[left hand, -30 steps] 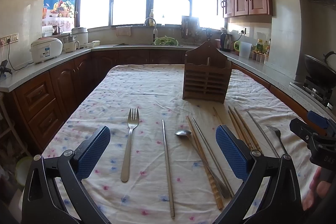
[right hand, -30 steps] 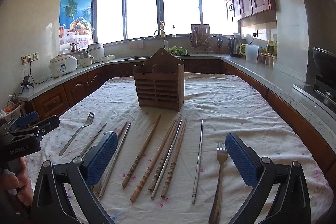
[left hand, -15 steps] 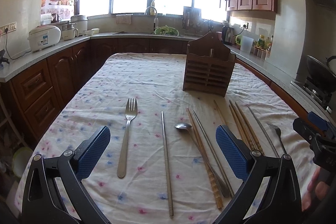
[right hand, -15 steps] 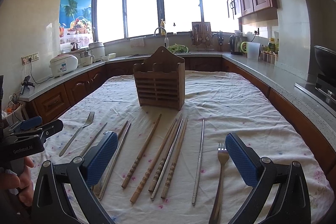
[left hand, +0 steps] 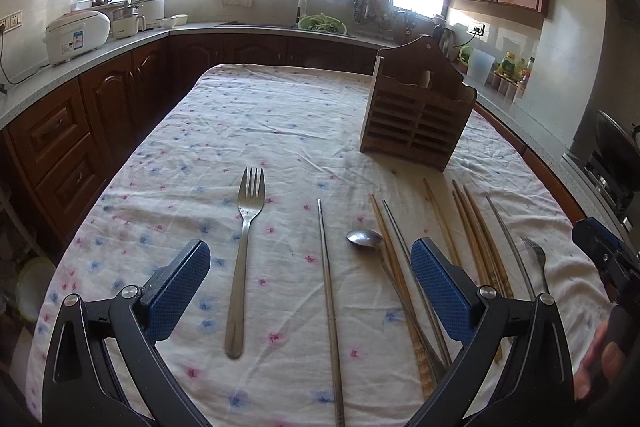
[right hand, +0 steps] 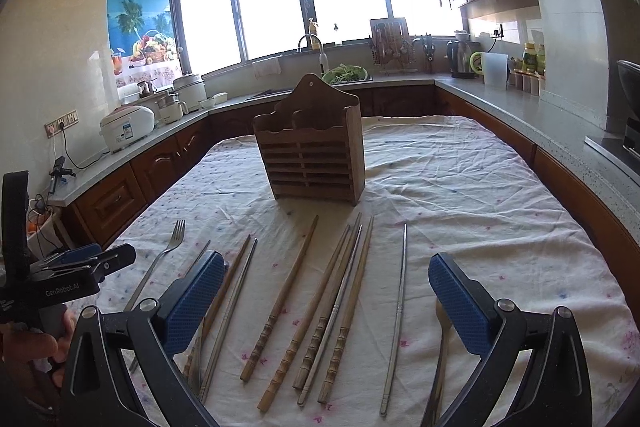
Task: Organize utensils
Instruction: 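Grasp a steel chopstick with the left tool while the right tool grasps a wooden chopstick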
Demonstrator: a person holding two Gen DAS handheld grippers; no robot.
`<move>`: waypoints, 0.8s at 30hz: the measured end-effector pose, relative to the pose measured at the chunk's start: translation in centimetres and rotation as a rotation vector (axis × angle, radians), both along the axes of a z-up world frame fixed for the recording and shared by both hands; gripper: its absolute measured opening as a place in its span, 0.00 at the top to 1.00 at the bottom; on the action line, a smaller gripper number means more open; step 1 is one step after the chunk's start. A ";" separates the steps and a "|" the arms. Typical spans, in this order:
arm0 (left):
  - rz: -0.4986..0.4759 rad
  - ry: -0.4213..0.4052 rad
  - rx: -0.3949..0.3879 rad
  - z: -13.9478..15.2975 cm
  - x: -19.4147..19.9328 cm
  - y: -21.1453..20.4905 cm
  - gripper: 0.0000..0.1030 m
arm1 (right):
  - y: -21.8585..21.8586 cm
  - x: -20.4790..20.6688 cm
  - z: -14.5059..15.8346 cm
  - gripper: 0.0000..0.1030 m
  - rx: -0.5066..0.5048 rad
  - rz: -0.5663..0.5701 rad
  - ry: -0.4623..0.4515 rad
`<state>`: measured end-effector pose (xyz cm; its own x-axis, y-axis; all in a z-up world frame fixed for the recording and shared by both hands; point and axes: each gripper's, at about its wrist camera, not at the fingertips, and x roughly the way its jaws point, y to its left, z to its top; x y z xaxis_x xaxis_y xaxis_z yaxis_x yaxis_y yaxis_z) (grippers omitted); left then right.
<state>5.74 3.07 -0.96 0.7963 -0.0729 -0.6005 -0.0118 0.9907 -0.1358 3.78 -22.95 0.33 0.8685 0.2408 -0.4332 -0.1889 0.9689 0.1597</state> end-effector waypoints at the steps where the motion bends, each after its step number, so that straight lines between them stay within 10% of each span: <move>1: -0.007 0.009 0.002 0.0 0.4 0.1 0.01 | 0.1 0.4 0.1 0.02 0.009 0.004 0.006; 11: -0.108 0.143 -0.054 -1.2 5.0 0.3 0.35 | 1.4 6.1 -0.6 0.40 0.080 0.055 0.154; 24: -0.166 0.308 -0.055 -4.6 10.4 -0.4 0.62 | 4.6 13.7 -4.5 0.57 0.032 0.061 0.362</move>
<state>16.13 2.65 -5.57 0.5527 -0.2250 -0.8024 0.0999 0.9738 -0.2043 17.50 -18.33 -4.13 0.6436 0.3057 -0.7017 -0.1720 0.9511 0.2566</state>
